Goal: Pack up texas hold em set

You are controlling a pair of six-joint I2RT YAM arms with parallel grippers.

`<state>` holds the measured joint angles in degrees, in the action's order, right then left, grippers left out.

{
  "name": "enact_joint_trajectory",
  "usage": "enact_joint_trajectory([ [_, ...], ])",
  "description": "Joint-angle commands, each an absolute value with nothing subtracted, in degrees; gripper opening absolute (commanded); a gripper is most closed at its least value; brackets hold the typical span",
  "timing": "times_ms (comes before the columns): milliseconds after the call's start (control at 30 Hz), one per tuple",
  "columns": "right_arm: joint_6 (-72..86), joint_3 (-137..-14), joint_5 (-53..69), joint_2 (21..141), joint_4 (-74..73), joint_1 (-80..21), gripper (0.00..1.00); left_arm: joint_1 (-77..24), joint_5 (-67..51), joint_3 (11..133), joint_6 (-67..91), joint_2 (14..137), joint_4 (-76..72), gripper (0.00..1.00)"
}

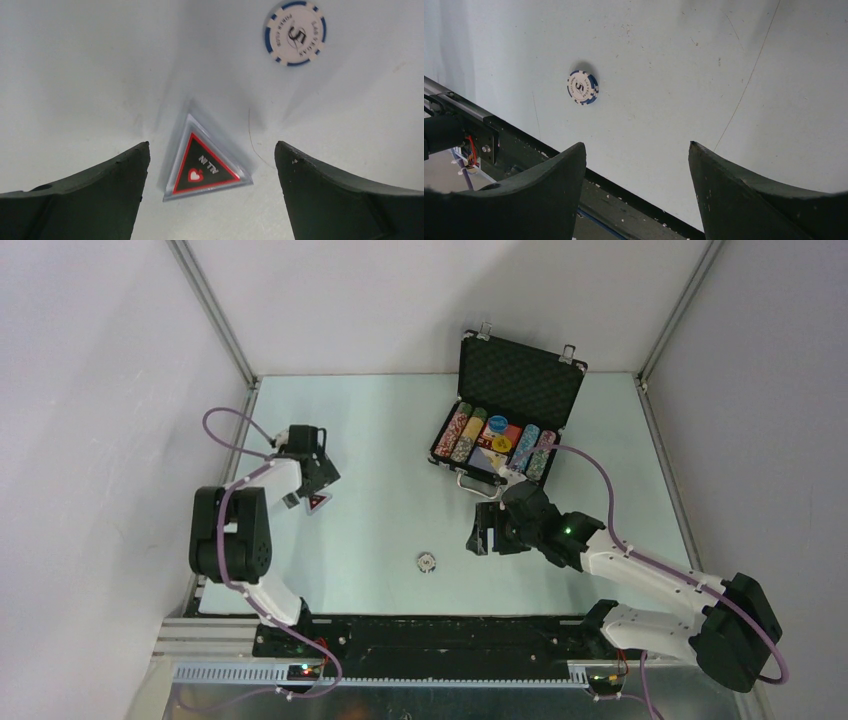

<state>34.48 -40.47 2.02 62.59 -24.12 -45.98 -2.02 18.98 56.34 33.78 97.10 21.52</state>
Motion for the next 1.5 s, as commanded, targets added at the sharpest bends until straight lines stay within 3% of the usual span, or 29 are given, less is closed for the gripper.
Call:
enact_joint_trajectory([
  [0,33.97,-40.35,1.81,62.51,-23.60,-45.70,0.78,-2.11,14.51,52.98,32.24,90.64,11.90,1.00],
  [33,33.95,-40.39,1.74,62.55,-23.70,-45.70,0.78,-2.09,14.33,52.90,32.23,90.89,11.65,1.00],
  [133,33.95,-40.43,1.78,62.50,-23.54,-45.73,0.79,-2.11,12.82,52.00,32.20,91.92,10.59,0.87],
  [267,33.98,-40.43,2.07,62.47,-23.38,-45.79,0.79,-2.11,11.56,50.67,32.51,91.49,9.03,0.87],
  [467,33.93,-40.41,2.05,62.32,-23.57,-45.79,0.79,-2.11,10.89,49.52,33.31,91.20,9.19,0.77],
  [533,33.93,-40.43,2.15,62.32,-23.43,-45.77,0.79,-2.23,10.83,48.83,33.73,90.48,9.16,0.78],
  [833,34.10,-40.42,2.49,62.06,-23.54,-45.83,0.79,-4.82,13.16,46.82,33.93,87.43,9.21,0.99],
  [1100,33.89,-40.43,3.25,62.99,-21.47,-45.96,0.79,-8.16,12.29,46.07,34.68,81.99,8.94,1.00],
  [1267,31.68,-41.42,7.37,65.85,-14.64,-46.18,0.79,-8.31,11.74,51.23,34.34,67.73,16.06,1.00],
  [1467,26.21,-56.93,8.20,82.86,-10.40,-50.01,0.79,-8.22,11.24,63.99,30.65,53.03,32.39,1.00],
])
